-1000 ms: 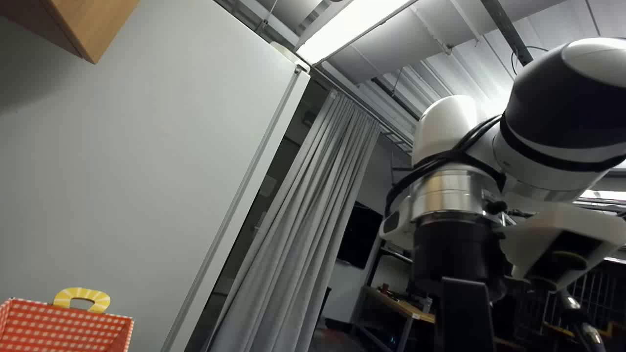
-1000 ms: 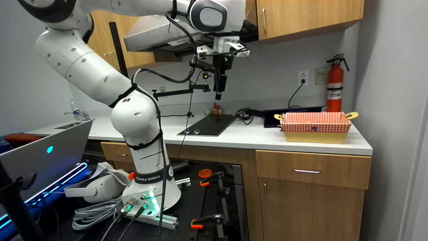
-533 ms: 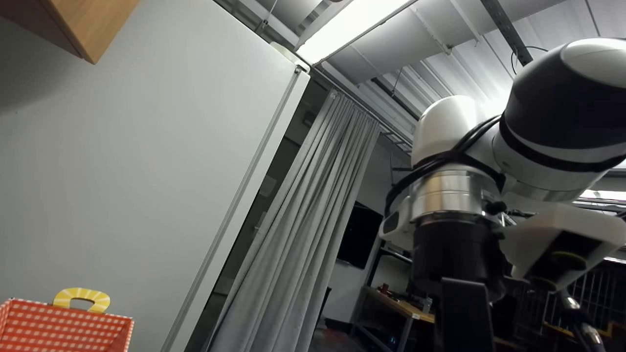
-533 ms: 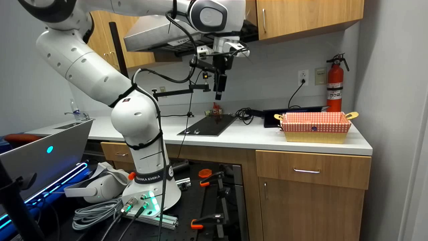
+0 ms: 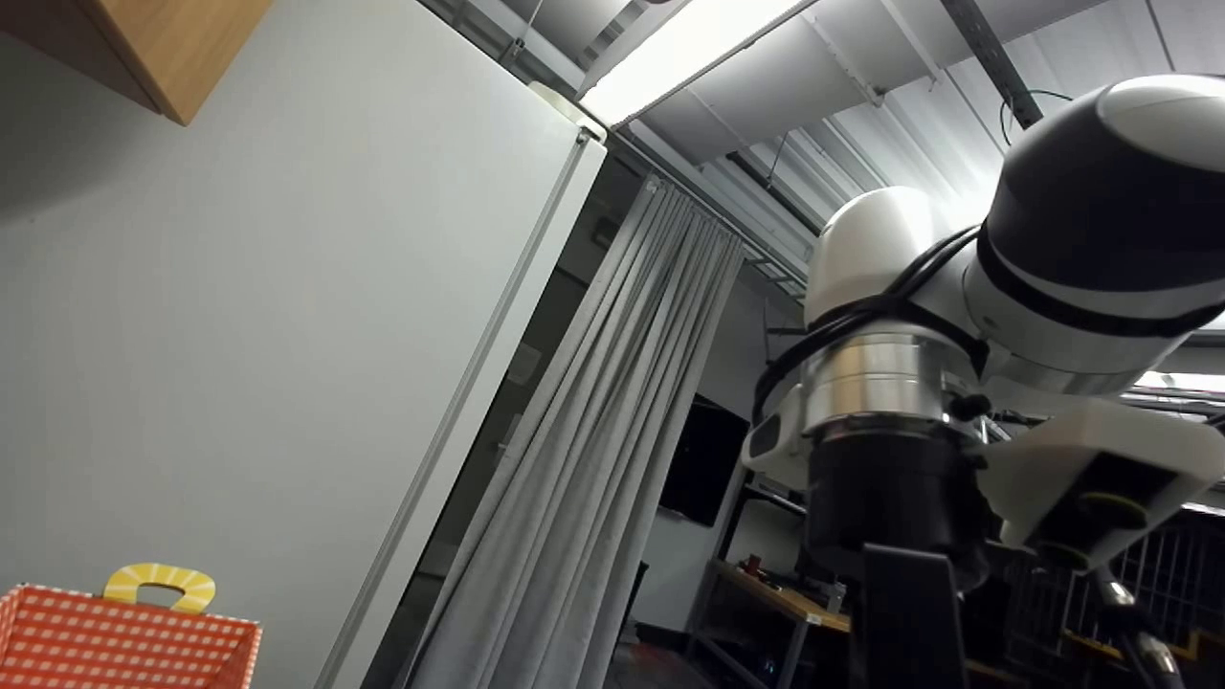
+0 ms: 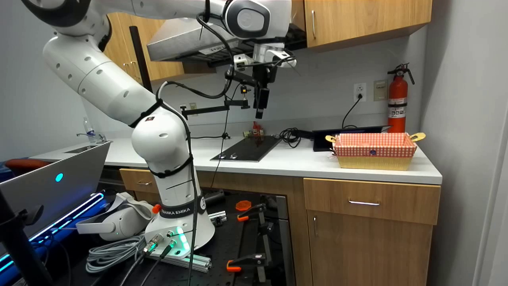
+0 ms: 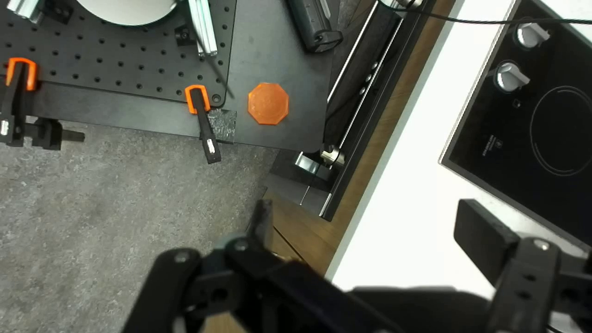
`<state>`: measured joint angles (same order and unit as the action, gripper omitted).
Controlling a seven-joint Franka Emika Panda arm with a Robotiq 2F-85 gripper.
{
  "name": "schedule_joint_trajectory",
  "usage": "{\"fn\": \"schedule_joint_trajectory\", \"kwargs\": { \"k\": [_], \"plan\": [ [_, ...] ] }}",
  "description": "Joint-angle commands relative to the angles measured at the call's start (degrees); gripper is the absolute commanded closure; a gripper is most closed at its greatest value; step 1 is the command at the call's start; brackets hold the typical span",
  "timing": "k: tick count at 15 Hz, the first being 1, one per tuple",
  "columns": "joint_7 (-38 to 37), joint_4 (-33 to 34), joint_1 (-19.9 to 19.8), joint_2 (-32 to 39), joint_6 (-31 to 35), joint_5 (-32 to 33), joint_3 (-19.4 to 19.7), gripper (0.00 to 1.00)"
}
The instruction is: Open the top drawer of the lower cupboard
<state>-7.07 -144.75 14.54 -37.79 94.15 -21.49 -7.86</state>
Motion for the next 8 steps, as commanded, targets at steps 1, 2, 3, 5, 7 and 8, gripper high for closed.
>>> {"fn": "schedule_joint_trajectory", "kwargs": {
  "k": [1, 2, 3, 5, 7, 8],
  "plan": [
    [0.54, 0.28, -2.28, -0.84, -0.86, 0.07, -0.66, 0.00],
    [0.59, 0.38, -2.89, -0.83, -0.70, 0.39, -0.34, 0.00],
    [0.62, 0.50, -3.79, -0.75, -0.28, 1.03, 0.04, 0.00],
    [0.59, 0.76, -5.83, -0.70, 0.49, 2.29, 0.93, 0.00],
    [0.62, 0.99, -8.23, -0.47, 1.52, 3.69, 2.03, 0.00],
    [0.56, 1.04, -9.39, -0.40, 2.28, 4.38, 2.58, 0.00]
  ]
}}
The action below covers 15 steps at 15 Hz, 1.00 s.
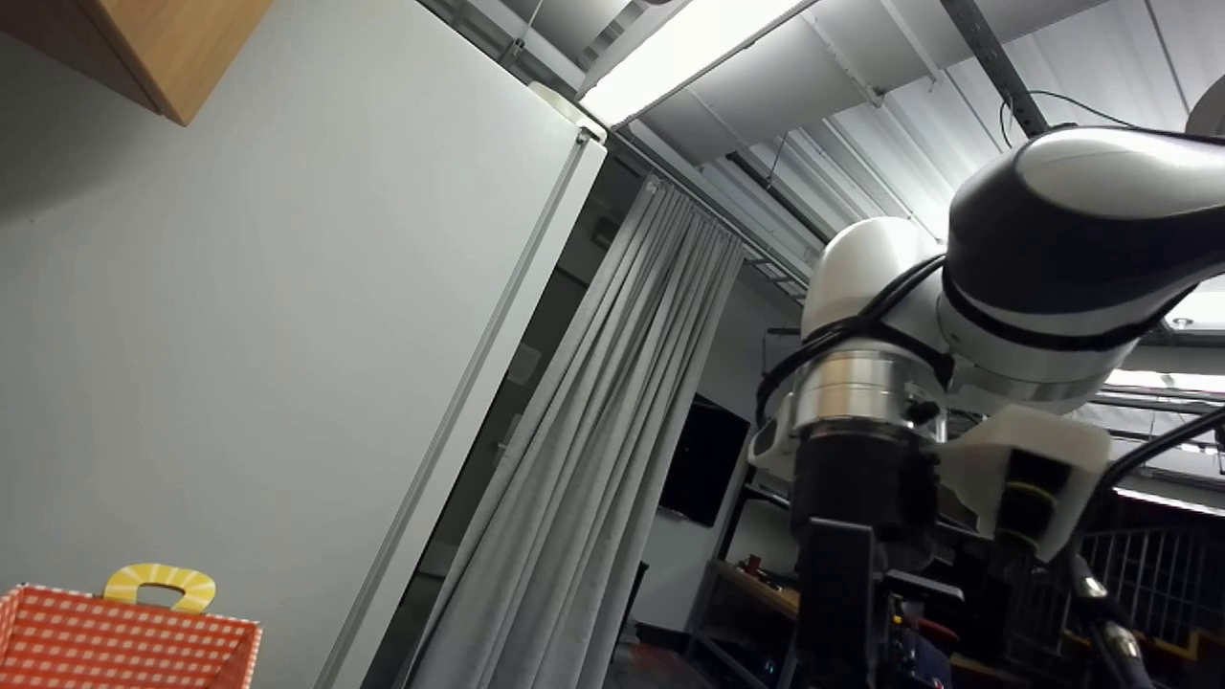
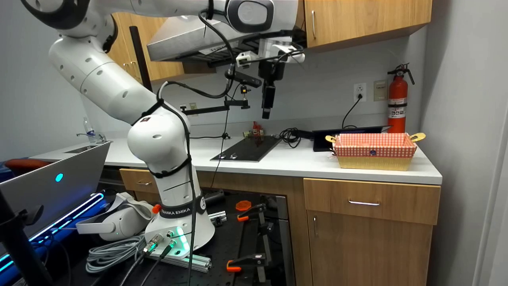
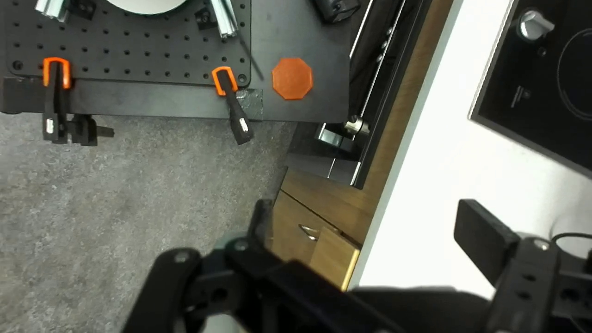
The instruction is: Open the top drawer of the lower cupboard
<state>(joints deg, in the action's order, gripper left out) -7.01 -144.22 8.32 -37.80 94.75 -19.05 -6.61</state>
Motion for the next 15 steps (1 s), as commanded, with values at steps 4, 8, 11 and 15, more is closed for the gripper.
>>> {"fn": "schedule_joint_trajectory", "kwargs": {
  "k": [4, 8, 11, 15],
  "plan": [
    [1.75, 0.50, -7.64, 0.40, 10.51, 5.96, 4.06, 0.00],
    [3.07, 1.62, -9.93, 4.23, 20.60, 9.68, 5.93, 0.00],
    [4.08, 2.46, -10.04, 6.82, 23.46, 11.84, 6.39, 0.00],
    [2.83, 1.57, -9.48, 6.52, 23.10, 10.86, 6.58, 0.00]
  ]
}}
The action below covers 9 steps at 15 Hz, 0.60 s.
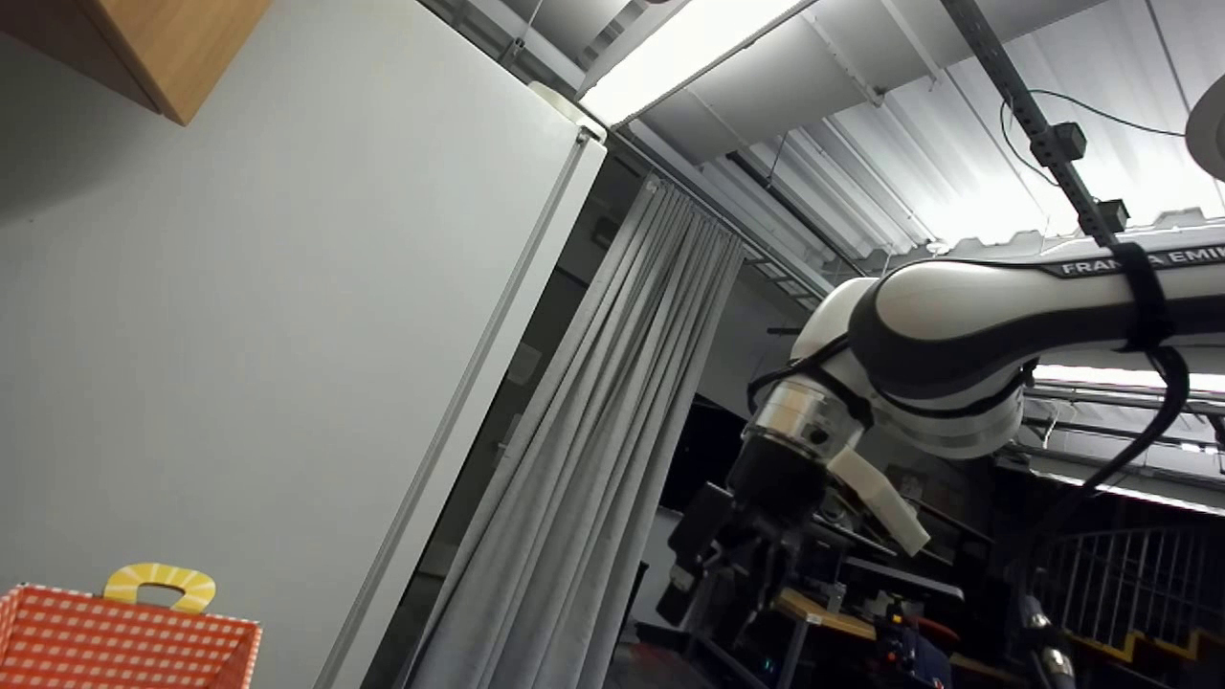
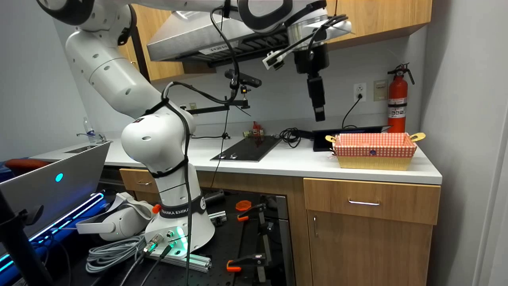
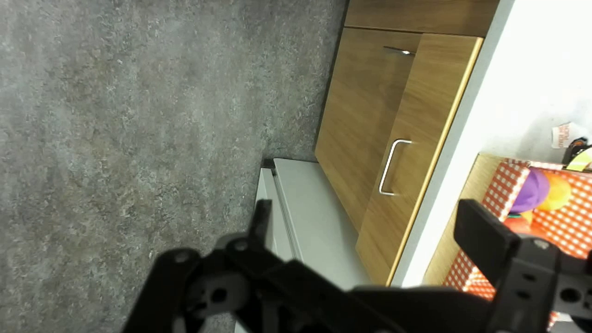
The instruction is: Open the top drawer of the lower cupboard
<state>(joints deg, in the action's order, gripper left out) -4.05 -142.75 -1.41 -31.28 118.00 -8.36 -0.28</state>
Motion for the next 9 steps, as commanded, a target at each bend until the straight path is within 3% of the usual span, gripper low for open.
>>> {"fn": "schedule_joint_trajectory", "kwargs": {
  "k": [1, 4, 9],
  "plan": [
    [-0.09, 0.26, 0.26, 0.14, -0.14, 0.17, 0.25, 0.00],
    [0.46, 0.93, 0.26, 1.00, -0.82, 0.05, 0.66, 0.00],
    [4.00, 3.55, 0.34, 8.48, -1.17, -1.41, 3.53, 0.00]
  ]
}}
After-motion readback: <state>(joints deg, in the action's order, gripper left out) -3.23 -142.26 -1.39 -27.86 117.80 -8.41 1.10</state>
